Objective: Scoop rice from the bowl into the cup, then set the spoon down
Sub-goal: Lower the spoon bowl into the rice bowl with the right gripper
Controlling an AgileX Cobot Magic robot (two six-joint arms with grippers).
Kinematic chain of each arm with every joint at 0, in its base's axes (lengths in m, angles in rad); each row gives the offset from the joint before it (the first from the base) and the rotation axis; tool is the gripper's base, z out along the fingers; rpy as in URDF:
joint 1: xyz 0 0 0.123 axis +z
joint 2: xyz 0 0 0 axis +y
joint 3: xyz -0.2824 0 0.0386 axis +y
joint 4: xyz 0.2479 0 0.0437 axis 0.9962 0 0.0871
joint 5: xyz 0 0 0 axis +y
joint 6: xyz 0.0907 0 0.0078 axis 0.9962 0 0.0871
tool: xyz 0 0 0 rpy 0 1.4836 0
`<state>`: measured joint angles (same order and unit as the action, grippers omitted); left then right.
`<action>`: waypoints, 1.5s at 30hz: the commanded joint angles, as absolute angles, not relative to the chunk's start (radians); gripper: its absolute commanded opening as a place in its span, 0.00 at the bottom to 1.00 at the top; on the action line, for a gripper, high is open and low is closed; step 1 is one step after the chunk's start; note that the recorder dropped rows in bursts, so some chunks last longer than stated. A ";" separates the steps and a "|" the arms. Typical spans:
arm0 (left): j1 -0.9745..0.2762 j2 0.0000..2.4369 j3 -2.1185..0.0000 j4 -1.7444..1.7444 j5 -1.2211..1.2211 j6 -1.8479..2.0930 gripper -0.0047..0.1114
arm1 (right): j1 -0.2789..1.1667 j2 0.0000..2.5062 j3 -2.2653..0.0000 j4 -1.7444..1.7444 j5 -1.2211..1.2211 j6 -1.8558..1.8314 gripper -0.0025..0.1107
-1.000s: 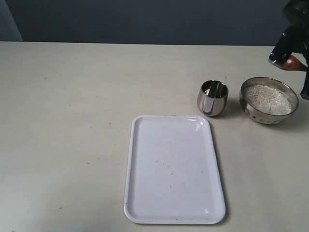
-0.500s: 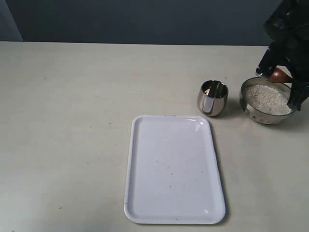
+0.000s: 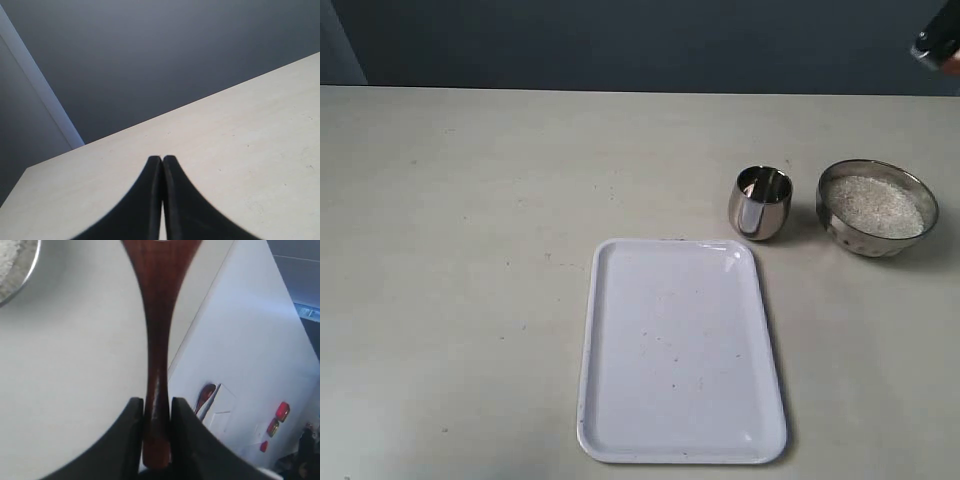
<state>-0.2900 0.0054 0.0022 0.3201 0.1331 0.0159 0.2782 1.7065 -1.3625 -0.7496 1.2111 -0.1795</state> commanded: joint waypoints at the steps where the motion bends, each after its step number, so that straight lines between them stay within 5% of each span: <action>1: -0.291 0.000 0.000 0.316 0.123 0.008 0.04 | 0.258 1.712 -1.369 -0.722 1.221 -0.203 0.02; 15: -0.291 0.000 0.000 0.316 0.123 0.008 0.04 | 0.255 1.795 -1.369 -0.326 1.221 -0.163 0.02; 30: -0.291 0.000 0.000 0.316 0.123 0.008 0.04 | 0.269 1.825 -1.372 -1.259 1.098 -0.243 0.02; 45: -0.291 0.000 0.000 0.316 0.123 0.008 0.04 | 0.391 2.049 -1.361 -1.312 1.221 -0.394 0.02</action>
<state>-0.2900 0.0054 0.0022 0.3201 0.1331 0.0159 0.3612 2.0206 -1.3651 -1.3096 1.2139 -0.3827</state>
